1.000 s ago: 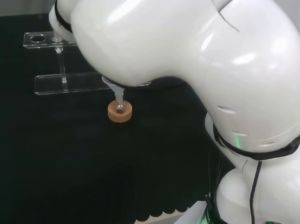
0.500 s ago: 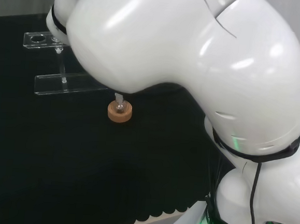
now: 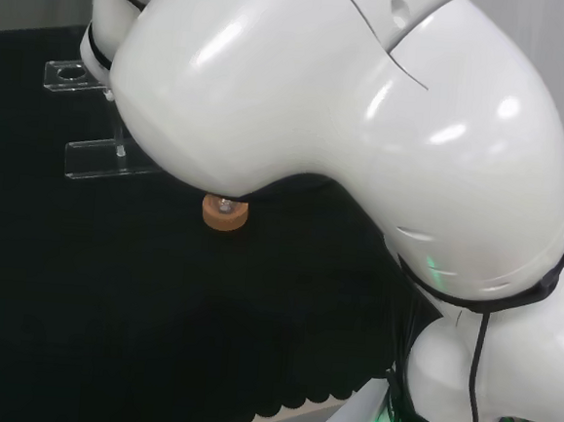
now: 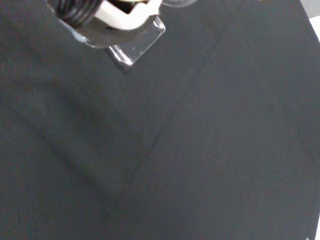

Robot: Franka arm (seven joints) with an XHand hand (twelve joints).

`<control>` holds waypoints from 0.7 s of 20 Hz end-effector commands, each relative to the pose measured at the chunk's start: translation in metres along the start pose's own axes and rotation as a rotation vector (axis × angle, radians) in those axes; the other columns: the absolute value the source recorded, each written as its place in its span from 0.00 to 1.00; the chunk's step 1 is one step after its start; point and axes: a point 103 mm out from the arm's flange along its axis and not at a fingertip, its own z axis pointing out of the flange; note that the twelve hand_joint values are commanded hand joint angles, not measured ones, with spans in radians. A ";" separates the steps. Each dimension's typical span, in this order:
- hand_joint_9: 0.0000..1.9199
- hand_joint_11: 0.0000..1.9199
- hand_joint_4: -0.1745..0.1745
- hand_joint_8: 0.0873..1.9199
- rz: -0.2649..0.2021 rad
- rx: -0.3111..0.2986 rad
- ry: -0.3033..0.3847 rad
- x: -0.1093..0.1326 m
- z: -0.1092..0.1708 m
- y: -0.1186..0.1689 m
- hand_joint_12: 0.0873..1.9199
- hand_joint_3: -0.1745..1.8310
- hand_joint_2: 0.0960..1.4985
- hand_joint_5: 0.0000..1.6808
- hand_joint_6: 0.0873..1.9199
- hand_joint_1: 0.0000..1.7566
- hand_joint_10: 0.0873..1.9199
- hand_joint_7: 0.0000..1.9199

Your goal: Pour all the NaCl from the weighing funnel into the round-bottom flask.

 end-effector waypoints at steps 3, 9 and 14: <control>0.53 0.36 1.00 0.29 0.000 -0.004 -0.026 0.000 -0.003 -0.001 0.59 0.34 0.51 0.66 0.44 0.61 0.16 0.37; 0.53 0.36 1.00 0.29 0.003 0.003 -0.058 0.000 -0.006 -0.001 0.59 0.34 0.51 0.66 0.44 0.61 0.16 0.37; 0.53 0.36 1.00 0.29 0.005 0.010 -0.094 0.001 -0.008 -0.001 0.59 0.34 0.51 0.66 0.44 0.61 0.16 0.37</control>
